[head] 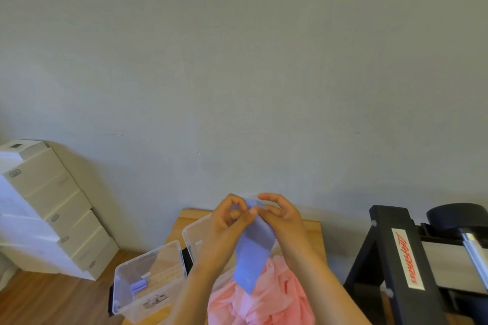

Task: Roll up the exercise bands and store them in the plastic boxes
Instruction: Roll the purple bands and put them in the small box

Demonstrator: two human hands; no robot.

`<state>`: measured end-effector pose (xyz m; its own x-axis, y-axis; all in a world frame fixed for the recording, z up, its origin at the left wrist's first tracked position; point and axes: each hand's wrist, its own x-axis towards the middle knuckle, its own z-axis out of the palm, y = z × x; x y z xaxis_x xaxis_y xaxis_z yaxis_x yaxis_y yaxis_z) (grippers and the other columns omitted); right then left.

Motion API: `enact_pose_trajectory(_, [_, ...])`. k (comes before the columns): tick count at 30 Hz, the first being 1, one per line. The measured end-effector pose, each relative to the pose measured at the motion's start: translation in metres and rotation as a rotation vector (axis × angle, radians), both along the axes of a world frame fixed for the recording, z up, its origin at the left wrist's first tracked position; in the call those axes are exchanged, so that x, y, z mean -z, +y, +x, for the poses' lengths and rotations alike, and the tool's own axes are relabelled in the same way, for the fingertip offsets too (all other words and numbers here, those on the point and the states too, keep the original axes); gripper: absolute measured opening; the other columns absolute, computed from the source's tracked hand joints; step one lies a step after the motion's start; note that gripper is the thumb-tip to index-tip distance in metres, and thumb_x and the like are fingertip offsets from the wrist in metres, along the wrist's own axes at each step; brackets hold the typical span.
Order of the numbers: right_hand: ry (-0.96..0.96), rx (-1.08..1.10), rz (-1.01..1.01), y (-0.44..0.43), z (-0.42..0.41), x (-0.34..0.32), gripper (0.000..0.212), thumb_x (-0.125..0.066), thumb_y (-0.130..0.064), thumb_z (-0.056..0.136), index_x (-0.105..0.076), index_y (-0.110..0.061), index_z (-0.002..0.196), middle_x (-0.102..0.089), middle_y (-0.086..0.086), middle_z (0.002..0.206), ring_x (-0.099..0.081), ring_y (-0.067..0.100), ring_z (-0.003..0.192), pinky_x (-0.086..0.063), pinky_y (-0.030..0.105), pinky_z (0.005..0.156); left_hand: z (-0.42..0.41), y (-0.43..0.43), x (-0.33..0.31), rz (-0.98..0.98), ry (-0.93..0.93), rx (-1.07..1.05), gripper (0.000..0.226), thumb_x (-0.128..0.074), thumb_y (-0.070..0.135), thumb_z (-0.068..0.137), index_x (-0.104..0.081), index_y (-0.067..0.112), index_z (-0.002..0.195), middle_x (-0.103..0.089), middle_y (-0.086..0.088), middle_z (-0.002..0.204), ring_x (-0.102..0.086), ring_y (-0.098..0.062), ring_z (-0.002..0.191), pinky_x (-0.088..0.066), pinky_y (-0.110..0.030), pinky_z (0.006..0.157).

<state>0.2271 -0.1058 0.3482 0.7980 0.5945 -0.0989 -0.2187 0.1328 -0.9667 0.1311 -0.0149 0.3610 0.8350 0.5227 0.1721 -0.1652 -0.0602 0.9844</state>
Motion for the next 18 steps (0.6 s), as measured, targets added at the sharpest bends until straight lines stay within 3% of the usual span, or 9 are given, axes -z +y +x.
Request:
enact_pose_trajectory(4, [-0.08,0.141,0.078,-0.005,-0.002,-0.012,0.017,-0.065,0.002,0.084,-0.064,-0.013,0.091,-0.065,0.007,0.068,-0.059,0.02,0.068,-0.047,0.022,0.06,0.0,0.001,0.001,0.004,0.02,-0.044,0.029,-0.069,0.002,0.086,-0.049,0.014,0.104,-0.072,-0.006,0.075,-0.063,-0.018,0.073,-0.048,-0.023,0.069])
enact_pose_trajectory(7, [-0.163,0.158,0.099,-0.008,0.0,-0.026,0.02,-0.066,0.0,0.084,-0.063,-0.017,0.094,-0.067,0.002,0.065,-0.059,0.016,0.066,-0.046,0.028,0.065,0.0,0.003,0.0,-0.011,0.021,-0.08,0.04,-0.066,-0.003,0.087,-0.052,0.019,0.117,-0.075,-0.006,0.09,-0.069,-0.02,0.089,-0.054,-0.023,0.077])
enact_pose_trajectory(13, [-0.3,0.145,0.067,-0.009,0.008,-0.054,0.019,-0.065,-0.005,0.087,-0.063,-0.024,0.092,-0.067,-0.005,0.063,-0.06,0.01,0.067,-0.048,0.023,0.065,0.015,0.005,-0.028,0.073,-0.057,-0.171,0.034,-0.07,0.003,0.086,-0.057,0.022,0.112,-0.072,-0.001,0.075,-0.068,-0.007,0.084,-0.048,-0.014,0.076])
enact_pose_trajectory(16, [-0.334,0.145,0.055,-0.011,0.015,-0.067,0.022,-0.052,-0.005,0.093,-0.067,-0.022,0.097,-0.072,0.007,0.083,-0.068,0.021,0.081,-0.056,0.036,0.072,0.022,0.01,-0.047,0.126,-0.103,-0.204,0.033,-0.072,0.005,0.084,-0.061,0.018,0.112,-0.072,-0.002,0.075,-0.067,-0.005,0.089,-0.048,-0.012,0.08])
enact_pose_trajectory(18, [-0.316,0.108,0.09,-0.014,0.018,-0.075,0.024,-0.044,-0.007,0.098,-0.065,-0.015,0.105,-0.071,0.012,0.095,-0.07,0.019,0.084,-0.058,0.029,0.065,0.026,0.013,-0.057,0.164,-0.12,-0.215,0.03,-0.072,0.006,0.084,-0.065,0.018,0.11,-0.074,-0.002,0.085,-0.067,-0.004,0.098,-0.048,-0.01,0.082])
